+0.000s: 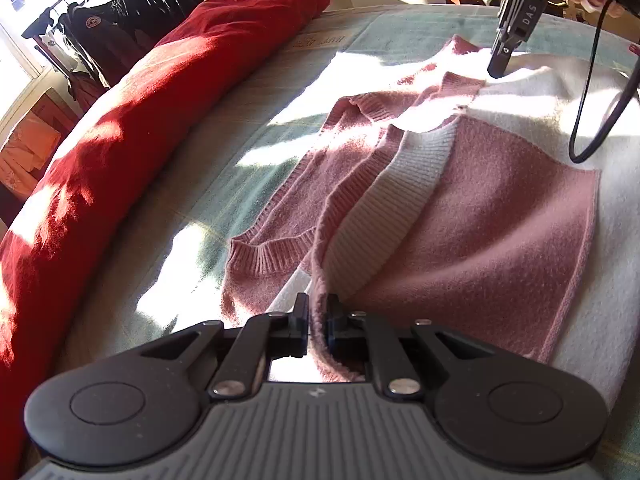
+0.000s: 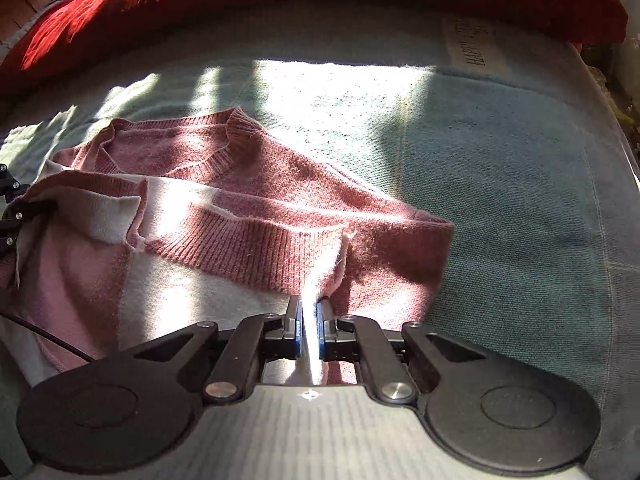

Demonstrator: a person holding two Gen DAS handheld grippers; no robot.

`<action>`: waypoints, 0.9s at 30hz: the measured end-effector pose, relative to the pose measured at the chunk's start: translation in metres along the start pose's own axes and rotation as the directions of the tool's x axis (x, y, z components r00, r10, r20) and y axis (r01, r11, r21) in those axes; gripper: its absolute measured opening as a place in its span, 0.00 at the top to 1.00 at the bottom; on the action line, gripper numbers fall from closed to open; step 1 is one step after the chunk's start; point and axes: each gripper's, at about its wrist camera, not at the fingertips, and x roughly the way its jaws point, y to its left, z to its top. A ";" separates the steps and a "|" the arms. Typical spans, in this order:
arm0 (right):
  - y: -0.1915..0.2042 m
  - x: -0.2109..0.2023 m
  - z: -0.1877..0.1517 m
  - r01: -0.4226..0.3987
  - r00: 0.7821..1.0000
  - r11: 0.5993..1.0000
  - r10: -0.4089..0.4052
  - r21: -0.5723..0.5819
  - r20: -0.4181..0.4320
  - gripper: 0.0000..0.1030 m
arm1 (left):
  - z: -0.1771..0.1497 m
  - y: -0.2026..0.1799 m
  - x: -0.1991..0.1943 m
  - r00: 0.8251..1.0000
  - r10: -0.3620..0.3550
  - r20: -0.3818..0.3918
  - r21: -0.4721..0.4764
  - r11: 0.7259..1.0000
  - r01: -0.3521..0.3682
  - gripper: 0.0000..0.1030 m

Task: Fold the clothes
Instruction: 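Lift the pink ribbed hem with both tools and fold it over the collar, then open both tools and release the folded hem onto the sweater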

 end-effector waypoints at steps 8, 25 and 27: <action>-0.004 -0.036 0.019 0.081 0.990 0.996 -0.078 -0.028 0.121 0.93 | 0.018 0.020 -0.006 0.999 0.028 0.041 -0.014 1.000 -0.027 0.93; 0.007 -0.018 0.007 0.142 0.982 0.989 -0.136 -0.041 0.128 0.72 | 0.015 0.074 -0.014 0.997 0.047 0.066 -0.294 0.956 -0.026 0.64; 0.016 -0.027 0.006 0.121 0.982 0.992 -0.115 -0.029 0.150 0.64 | 0.011 0.079 -0.033 0.996 0.050 0.080 -0.343 0.939 -0.020 0.59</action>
